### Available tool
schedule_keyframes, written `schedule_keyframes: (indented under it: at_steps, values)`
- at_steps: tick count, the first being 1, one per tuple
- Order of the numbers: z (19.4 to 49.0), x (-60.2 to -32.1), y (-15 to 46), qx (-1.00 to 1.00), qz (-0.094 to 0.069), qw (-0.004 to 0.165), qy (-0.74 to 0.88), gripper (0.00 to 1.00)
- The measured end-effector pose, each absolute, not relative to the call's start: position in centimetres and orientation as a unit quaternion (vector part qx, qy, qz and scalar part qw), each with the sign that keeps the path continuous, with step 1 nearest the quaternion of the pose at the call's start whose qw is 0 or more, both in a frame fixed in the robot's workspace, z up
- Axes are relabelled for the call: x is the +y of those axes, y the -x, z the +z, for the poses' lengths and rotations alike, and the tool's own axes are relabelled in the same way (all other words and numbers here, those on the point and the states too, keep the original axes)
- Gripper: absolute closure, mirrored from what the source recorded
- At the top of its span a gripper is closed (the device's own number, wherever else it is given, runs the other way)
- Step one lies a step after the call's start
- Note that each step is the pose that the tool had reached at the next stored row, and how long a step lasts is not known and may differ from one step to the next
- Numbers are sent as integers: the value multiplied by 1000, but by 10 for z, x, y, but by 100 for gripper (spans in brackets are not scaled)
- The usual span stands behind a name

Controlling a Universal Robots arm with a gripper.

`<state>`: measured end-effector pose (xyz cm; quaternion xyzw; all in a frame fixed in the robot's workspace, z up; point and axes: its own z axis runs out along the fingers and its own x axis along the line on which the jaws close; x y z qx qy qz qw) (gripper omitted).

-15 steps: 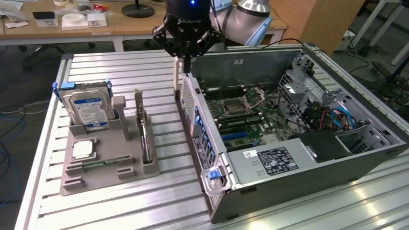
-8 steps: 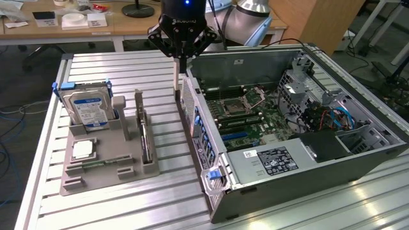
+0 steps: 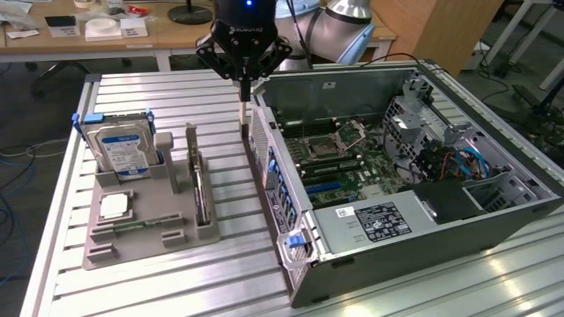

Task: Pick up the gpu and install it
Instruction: 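Reach for the gpu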

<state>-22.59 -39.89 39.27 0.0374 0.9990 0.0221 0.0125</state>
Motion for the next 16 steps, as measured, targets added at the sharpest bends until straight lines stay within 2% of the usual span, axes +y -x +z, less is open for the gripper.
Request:
schedule_keyframes:
  at_steps: [16]
  values:
    - [393,-399,246,999,22,12,-37,89]
